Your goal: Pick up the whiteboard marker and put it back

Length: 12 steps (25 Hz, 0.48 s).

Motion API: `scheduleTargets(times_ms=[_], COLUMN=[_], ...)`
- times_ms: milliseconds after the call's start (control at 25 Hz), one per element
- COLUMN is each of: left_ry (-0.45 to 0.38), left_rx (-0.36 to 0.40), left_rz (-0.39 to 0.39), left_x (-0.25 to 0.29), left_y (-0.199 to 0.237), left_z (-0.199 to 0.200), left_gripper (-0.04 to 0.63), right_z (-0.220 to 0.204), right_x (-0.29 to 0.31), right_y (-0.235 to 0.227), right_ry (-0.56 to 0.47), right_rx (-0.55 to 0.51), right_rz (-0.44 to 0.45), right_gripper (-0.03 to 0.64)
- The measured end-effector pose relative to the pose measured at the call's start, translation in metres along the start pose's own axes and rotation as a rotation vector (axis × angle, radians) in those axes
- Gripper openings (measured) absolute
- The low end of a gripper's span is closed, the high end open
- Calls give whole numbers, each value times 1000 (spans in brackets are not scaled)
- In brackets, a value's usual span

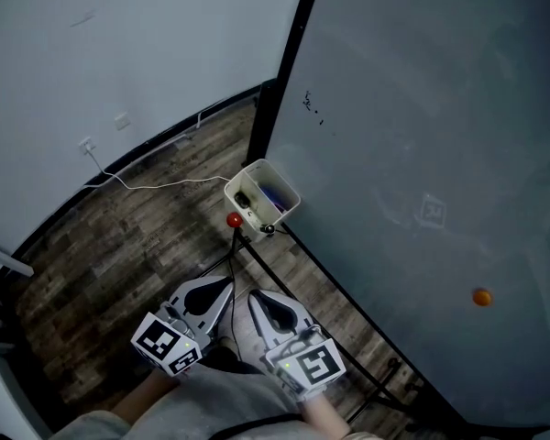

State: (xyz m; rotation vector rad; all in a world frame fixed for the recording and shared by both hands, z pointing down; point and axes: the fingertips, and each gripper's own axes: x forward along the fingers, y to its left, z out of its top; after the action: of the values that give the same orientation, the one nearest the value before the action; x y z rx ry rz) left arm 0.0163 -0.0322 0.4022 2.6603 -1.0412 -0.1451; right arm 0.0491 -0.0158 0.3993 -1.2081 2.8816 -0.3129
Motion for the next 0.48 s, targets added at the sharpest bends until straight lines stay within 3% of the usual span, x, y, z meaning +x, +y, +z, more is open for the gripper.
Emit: scheduleTargets(times_ms=[480], left_ry=[-12], left_rx=[5], left_rz=[-63], left_x=[42], left_y=[34], left_z=[22], left_gripper=[15], right_z=[20], right_x=[25], right_y=[-41], right_ry=[-11], right_rx=[-39], right_rz=[-89], right_gripper=[21])
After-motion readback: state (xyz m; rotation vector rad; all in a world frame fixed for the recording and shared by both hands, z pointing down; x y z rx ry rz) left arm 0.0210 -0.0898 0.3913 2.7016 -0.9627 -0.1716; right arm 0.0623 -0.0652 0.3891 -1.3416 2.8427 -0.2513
